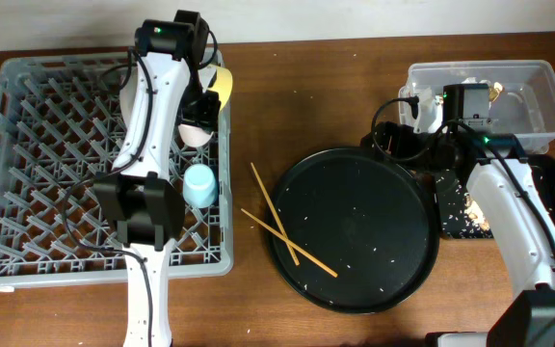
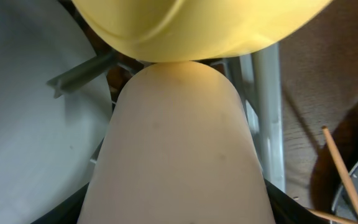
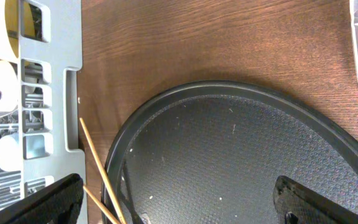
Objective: Sort waste into correct bins and load items into the dishwasher rack
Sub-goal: 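Place the pink cup upside down in the dish rack with the left gripper, then move the left gripper to the chopsticks on the round tray, then grasp one wooden chopstick with the left gripper and lift it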
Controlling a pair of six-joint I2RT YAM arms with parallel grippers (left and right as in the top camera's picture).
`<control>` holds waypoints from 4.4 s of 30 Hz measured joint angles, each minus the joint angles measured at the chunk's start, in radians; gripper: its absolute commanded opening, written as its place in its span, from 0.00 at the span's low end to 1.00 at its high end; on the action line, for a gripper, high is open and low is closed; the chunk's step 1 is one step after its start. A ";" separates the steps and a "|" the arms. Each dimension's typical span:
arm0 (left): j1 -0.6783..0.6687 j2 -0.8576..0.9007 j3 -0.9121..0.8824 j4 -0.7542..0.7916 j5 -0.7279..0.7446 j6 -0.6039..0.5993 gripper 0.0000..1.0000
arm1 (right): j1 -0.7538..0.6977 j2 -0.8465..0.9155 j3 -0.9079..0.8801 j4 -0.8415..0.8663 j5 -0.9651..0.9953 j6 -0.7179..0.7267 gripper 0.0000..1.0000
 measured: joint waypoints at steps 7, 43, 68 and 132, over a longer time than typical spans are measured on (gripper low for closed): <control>0.000 0.024 0.000 -0.003 -0.006 -0.011 0.87 | 0.000 0.000 0.000 0.000 0.015 0.000 0.98; 0.093 -0.558 0.058 -0.007 0.032 -0.045 0.87 | 0.697 0.377 0.060 0.002 0.246 0.006 0.49; 0.093 -0.558 0.012 -0.006 0.089 -0.052 0.87 | 0.671 0.386 0.081 -0.069 0.389 0.199 0.38; -0.557 -0.489 -1.262 0.855 0.005 -0.838 0.09 | 0.126 0.367 0.181 -0.148 0.493 0.165 0.91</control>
